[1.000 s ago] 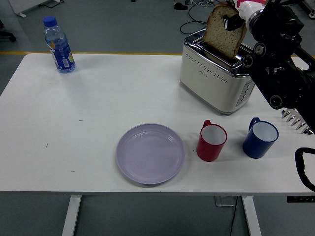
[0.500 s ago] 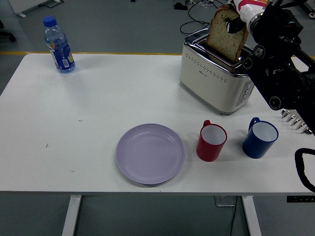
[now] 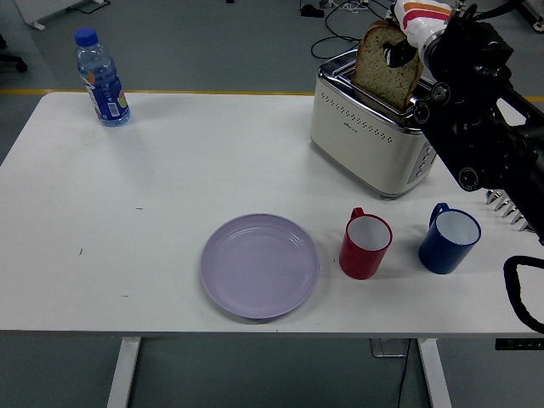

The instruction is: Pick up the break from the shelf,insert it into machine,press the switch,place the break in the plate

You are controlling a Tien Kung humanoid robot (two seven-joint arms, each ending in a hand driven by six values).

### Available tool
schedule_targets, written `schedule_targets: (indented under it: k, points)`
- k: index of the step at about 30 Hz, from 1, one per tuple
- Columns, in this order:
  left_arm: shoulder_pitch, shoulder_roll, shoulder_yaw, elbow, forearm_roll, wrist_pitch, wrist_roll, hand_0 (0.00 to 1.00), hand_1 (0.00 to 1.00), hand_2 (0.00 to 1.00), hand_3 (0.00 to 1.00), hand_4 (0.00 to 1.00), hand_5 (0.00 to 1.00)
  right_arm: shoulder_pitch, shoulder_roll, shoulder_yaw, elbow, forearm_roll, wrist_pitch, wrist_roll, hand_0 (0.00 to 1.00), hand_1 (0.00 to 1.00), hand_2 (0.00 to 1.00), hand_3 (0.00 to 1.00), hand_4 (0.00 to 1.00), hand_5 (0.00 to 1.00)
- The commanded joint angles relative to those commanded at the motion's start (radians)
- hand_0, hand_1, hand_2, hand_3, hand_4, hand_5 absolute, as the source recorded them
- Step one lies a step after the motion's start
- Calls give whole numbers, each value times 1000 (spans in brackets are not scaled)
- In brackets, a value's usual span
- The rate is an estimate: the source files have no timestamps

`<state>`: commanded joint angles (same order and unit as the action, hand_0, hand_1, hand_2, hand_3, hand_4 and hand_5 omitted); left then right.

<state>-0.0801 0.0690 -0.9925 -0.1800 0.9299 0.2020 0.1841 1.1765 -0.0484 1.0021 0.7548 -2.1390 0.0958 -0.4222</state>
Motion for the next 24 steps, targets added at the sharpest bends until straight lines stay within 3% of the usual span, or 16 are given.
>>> schedule_targets:
  k: [4, 5, 19, 24]
  points:
    - [2, 1, 7, 0, 0, 1, -1, 664, 616, 622, 600, 381, 984, -3, -2, 1, -3, -1, -16, 17, 745, 713, 874, 910, 732, 153]
    - [3, 1, 9, 0, 1, 1, 0, 664, 614, 620, 599, 379, 982, -3, -2, 2, -1, 0, -23, 21, 825, 819, 993, 998, 787, 180]
    - [11, 1, 16, 0, 6, -1, 2, 664, 611, 617, 598, 376, 978, -22, -22, 20, 33, 8, -40, 25, 840, 833, 998, 998, 816, 189]
    - [15, -1, 4, 0, 17, -1, 4, 664, 612, 618, 597, 375, 977, -53, -64, 23, 111, 56, -76, 22, 839, 828, 986, 998, 805, 198]
